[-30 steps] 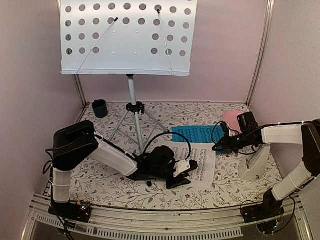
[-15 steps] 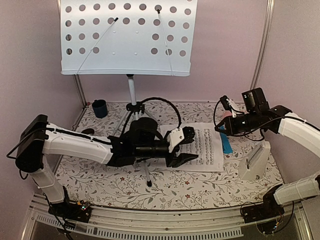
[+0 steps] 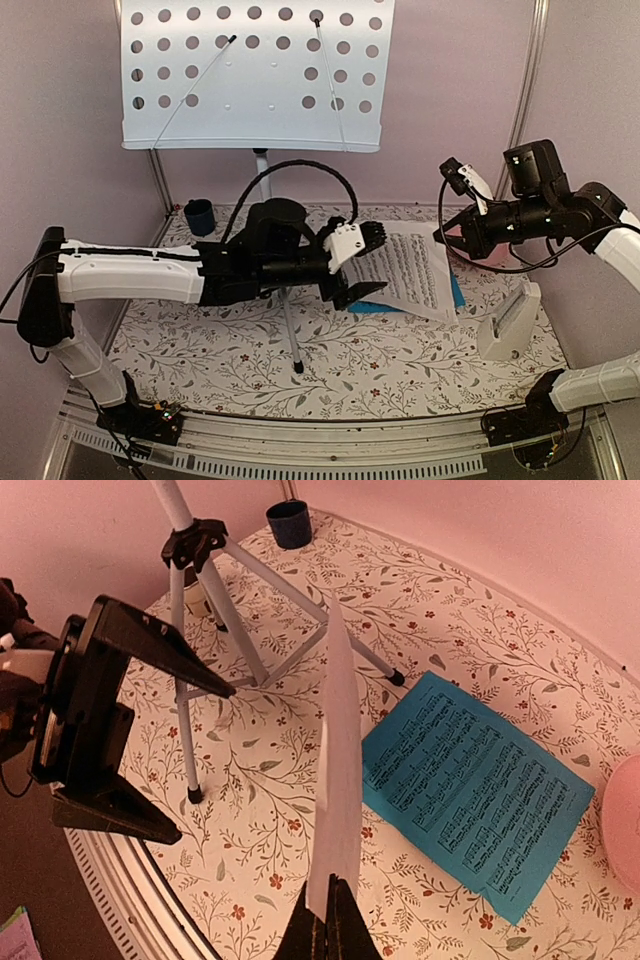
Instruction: Set up the instrument practice props
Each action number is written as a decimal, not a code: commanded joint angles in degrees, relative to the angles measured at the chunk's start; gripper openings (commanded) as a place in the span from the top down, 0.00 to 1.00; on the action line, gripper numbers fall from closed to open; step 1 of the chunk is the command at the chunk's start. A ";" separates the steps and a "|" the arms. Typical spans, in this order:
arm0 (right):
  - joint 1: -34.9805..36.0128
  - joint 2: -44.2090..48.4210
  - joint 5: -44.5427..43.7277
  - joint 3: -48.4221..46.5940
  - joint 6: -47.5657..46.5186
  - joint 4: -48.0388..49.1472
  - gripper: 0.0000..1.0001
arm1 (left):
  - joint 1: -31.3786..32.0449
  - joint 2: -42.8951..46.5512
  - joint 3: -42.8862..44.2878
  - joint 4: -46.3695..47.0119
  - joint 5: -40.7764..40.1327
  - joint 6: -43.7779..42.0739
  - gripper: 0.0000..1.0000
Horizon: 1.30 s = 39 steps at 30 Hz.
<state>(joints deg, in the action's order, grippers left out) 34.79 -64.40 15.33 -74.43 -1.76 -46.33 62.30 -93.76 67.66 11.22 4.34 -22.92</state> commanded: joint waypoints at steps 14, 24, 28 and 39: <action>13.75 -0.02 -5.08 -7.06 -9.32 -10.60 1.00 | -1.38 -2.15 10.56 -15.04 2.61 -10.82 0.23; 14.41 0.73 -6.20 -10.55 -10.86 -9.23 1.00 | -0.36 -2.73 11.61 -15.52 6.58 -8.80 0.86; 14.38 4.83 -9.05 -5.39 -7.98 0.65 0.63 | -0.61 1.63 5.71 -8.43 9.76 -1.33 1.00; 14.33 11.18 -8.33 5.92 6.89 24.09 0.01 | -6.34 15.55 -12.59 14.11 18.04 21.19 1.00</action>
<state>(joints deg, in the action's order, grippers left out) 48.75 -52.97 6.92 -71.22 -0.56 -31.88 58.02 -82.67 59.70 14.41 18.13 -11.81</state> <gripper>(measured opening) 0.992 0.009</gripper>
